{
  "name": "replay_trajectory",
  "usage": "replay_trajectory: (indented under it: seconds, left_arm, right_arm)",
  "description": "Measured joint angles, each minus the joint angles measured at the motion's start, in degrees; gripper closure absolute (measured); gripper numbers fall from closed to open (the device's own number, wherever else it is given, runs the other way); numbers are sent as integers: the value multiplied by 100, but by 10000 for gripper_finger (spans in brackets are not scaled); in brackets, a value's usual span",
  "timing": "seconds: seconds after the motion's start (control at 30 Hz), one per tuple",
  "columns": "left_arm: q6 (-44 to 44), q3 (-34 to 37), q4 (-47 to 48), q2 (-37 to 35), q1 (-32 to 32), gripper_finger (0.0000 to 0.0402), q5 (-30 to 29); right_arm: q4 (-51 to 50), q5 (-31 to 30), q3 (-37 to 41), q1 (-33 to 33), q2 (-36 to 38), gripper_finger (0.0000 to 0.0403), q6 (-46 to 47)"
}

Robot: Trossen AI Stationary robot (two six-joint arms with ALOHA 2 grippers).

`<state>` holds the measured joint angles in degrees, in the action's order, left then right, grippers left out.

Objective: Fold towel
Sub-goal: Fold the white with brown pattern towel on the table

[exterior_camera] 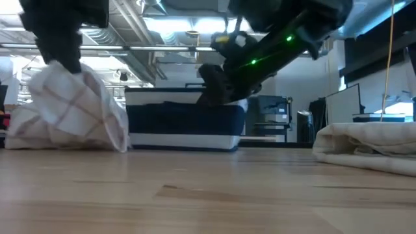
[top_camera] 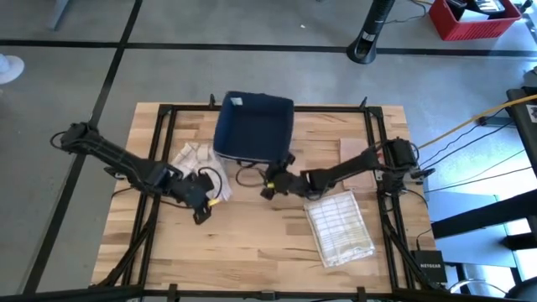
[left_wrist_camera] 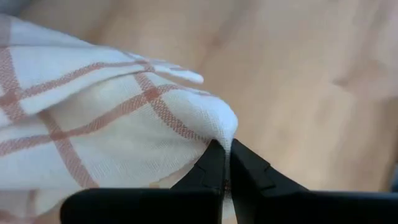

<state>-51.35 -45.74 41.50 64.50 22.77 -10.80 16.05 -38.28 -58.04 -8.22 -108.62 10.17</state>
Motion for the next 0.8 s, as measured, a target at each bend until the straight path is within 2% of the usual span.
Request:
replay_trajectory:
  seconds: [0.2, 0.3, 0.43, 0.57, 0.7, 0.8]
  left_arm:
    - [-415, 0, -1106, 12, 701, 400, 311]
    - [-503, 0, -1967, 12, 990, 400, 753]
    - [-339, 0, -3048, 12, 1294, 398, 831]
    - [16, 0, -3529, 34, 1401, 397, 654]
    - [284, 0, -3337, 36, 1252, 397, 281]
    - [637, 0, -3296, 38, 1047, 397, -37]
  right_arm:
    - [-163, 252, 0, 438, 0, 198, 1]
    - [-243, 276, 0, 502, 0, 198, 2]
    - [-511, 458, 4, 444, 80, 198, -8]
    - [-1567, 900, -162, 92, 626, 198, -8]
    - [-2935, 1295, -284, -536, 1462, 198, -5]
    - [-3326, 1877, -284, -1068, 1943, 198, 88]
